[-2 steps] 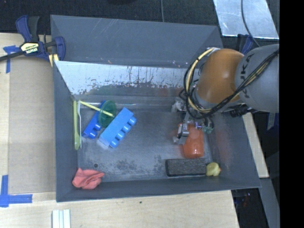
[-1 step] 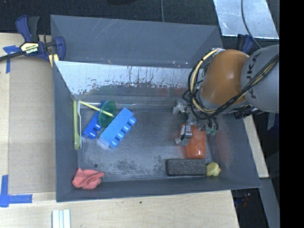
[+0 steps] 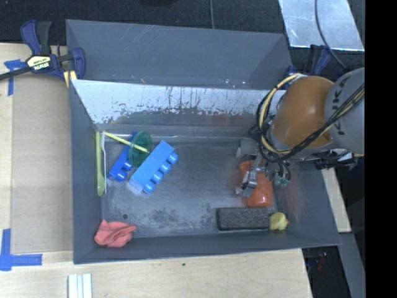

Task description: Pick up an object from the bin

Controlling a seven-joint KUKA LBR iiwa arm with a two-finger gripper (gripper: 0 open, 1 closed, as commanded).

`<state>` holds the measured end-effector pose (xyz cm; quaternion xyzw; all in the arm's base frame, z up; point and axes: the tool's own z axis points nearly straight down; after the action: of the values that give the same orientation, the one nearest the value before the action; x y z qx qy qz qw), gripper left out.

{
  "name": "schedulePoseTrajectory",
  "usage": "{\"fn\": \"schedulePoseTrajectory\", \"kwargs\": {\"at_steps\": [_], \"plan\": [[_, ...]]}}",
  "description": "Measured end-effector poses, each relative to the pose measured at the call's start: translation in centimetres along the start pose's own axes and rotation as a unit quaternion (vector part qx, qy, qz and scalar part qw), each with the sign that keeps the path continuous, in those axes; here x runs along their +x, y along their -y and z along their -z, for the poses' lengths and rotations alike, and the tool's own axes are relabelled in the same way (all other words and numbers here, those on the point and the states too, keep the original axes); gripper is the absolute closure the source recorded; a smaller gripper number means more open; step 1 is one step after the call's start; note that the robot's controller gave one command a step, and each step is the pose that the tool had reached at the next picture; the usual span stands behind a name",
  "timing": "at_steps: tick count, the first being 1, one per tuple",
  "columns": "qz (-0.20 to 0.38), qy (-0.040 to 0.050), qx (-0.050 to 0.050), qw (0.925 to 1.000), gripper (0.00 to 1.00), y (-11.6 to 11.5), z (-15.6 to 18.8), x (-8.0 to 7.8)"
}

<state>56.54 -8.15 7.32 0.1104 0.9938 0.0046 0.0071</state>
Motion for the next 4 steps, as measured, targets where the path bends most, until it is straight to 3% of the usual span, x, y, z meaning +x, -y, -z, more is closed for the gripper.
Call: {"fn": "schedulePoseTrajectory", "kwargs": {"at_steps": [1, 2, 3, 4], "plan": [[0.041, 0.0025, -0.001, 0.9992, 0.0, -0.4, 2.2, -0.3], [0.028, 0.0035, -0.003, 0.9996, 0.0, 1.6, 2.2, 0.3], [-0.025, 0.0006, -0.001, 0.9997, 0.0, 1.1, 5.2, 2.7], [0.102, 0.0018, -0.001, 0.9948, 0.0, 3.2, 4.0, 2.8]]}}
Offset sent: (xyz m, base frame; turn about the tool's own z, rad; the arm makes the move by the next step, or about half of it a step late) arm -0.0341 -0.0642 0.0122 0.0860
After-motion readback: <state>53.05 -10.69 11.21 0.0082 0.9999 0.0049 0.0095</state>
